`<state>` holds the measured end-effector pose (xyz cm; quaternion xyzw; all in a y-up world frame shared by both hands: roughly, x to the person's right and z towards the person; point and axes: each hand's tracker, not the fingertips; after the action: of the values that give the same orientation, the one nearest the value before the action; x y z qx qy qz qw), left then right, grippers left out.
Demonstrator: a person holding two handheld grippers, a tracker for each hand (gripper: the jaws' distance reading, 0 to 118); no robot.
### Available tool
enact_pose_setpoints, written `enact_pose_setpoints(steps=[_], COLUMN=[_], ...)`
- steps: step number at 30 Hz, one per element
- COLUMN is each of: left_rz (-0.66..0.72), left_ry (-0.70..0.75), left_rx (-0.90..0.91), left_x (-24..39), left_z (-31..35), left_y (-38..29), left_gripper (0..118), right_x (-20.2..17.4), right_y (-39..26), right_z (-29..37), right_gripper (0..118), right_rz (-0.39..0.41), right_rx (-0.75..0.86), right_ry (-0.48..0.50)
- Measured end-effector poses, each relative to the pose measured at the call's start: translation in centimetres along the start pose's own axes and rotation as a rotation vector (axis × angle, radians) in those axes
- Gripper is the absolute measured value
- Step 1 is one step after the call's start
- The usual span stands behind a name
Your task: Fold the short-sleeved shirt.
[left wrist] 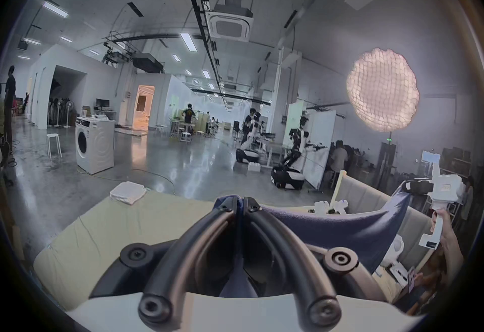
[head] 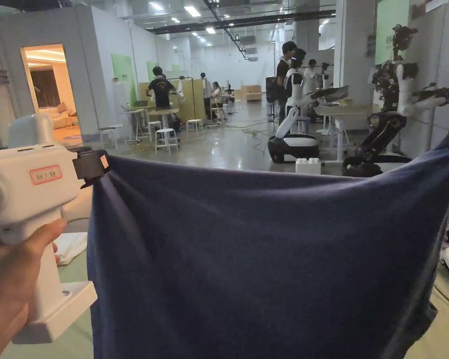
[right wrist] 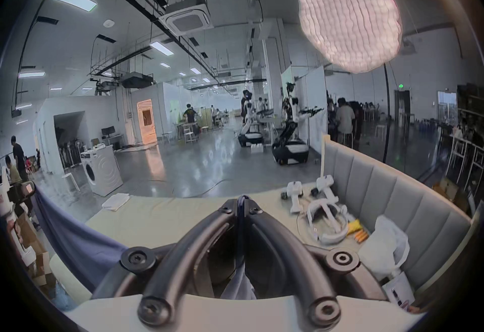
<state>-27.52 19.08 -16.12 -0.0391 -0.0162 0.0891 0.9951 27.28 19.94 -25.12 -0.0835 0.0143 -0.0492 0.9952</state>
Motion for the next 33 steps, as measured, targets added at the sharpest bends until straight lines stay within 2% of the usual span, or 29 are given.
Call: enact_pose_setpoints(steps=[6, 7, 10, 15, 21, 24, 29, 31, 32, 33], left_rz=[-0.024, -0.067, -0.093, -0.107, -0.113, -0.118, -0.102, -0.084, -0.067, -0.059], left_ry=[0.033, 0.023, 0.064, 0.097, 0.094, 0.109, 0.120, 0.119, 0.115, 0.118], left_rx=[0.020, -0.014, -0.021, -0.050, -0.094, -0.090, -0.087, -0.089, -0.092, -0.097], left_x=[0.0, 0.1, 0.5, 1.1, 1.5, 1.5, 1.2, 0.9, 0.8, 0.6], left_z=[-4.4, -5.6, -8.7, -14.5, -20.1, -22.2, -25.3, -26.1, -26.3, -26.5], left_y=[4.5, 5.2, 6.2, 7.0, 6.7, 6.2, 5.7, 5.2, 4.6, 3.9], left_gripper=[5, 5, 5, 5, 5, 5, 5, 5, 5, 5], right_x=[-1.3, -1.5, -2.0, -2.8, -2.9, -2.5, -2.7, -2.5, -2.3, -2.1], right_y=[5.8, 6.7, 8.5, 10.3, 10.7, 11.2, 11.9, 11.8, 11.3, 10.9], right_z=[-3.6, -4.5, -7.4, -12.3, -17.0, -18.9, -21.1, -21.7, -22.0, -22.9], right_gripper=[4, 4, 4, 4, 4, 4, 4, 4, 4, 4], right_rz=[0.005, 0.014, 0.043, 0.043, -0.001, -0.032, -0.025, -0.061, -0.074, -0.054], right_rx=[0.034, 0.027, 0.026, 0.014, 0.009, 0.009, 0.025, 0.023, 0.017, 0.005], right_ry=[-0.025, -0.029, -0.086, -0.164, -0.223, -0.208, -0.221, -0.218, -0.185, -0.197])
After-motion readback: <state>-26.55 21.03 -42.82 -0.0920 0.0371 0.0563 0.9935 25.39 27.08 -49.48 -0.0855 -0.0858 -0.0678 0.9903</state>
